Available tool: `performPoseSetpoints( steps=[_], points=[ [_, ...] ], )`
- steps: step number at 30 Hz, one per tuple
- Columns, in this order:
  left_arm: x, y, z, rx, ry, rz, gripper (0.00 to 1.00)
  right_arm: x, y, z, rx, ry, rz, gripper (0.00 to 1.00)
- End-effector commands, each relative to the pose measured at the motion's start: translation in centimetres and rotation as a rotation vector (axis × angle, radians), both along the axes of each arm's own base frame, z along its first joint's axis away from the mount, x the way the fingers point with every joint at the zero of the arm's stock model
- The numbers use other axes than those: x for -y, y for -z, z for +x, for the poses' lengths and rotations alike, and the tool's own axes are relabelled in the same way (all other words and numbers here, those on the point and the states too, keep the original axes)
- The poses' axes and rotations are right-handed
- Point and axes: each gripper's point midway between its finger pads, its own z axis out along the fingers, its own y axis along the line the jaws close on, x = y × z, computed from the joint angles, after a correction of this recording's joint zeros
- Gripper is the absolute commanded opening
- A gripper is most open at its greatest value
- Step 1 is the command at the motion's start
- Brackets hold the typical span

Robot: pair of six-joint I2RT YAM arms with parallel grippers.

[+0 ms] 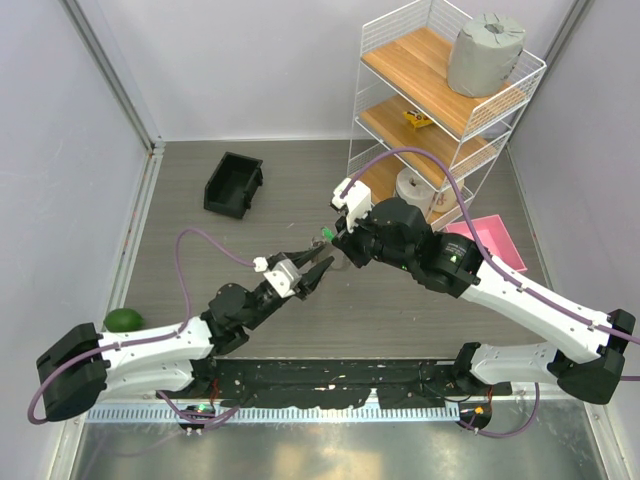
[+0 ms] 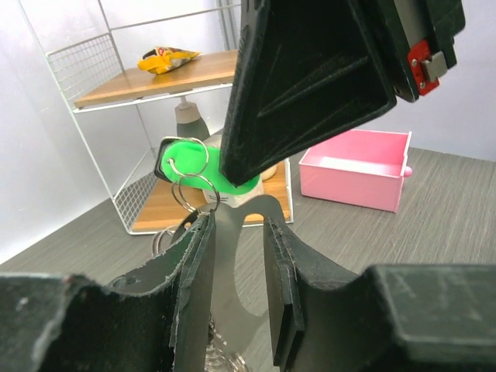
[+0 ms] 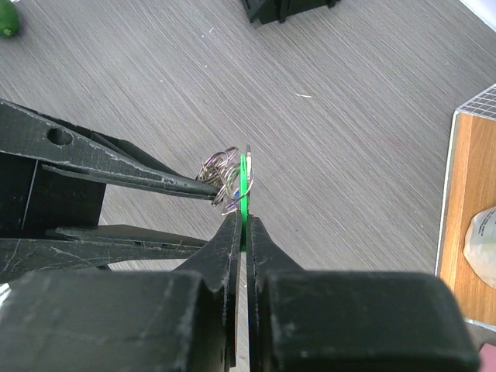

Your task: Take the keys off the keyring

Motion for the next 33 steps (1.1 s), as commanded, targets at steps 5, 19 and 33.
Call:
performPoseSetpoints(
  steps=[5, 19, 33],
  points=[
    [-0.8, -4.7, 0.7, 0.097, -0.069, -0.096, 0.37, -0.8, -2.8, 0.1, 0.038, -0.005, 0.09, 0.05],
    [-0.2, -4.8, 2.4, 0.098, -0.138, -0.05, 0.31, -1.0, -2.9, -0.3, 0.022, -0.021, 0.104, 0.05],
    [-1.4, -4.4, 3.0, 0.064, -0.196, -0.026, 0.0, 0.1, -3.3, 0.4, 0.041, 0.039, 0.077, 0.05]
  ],
)
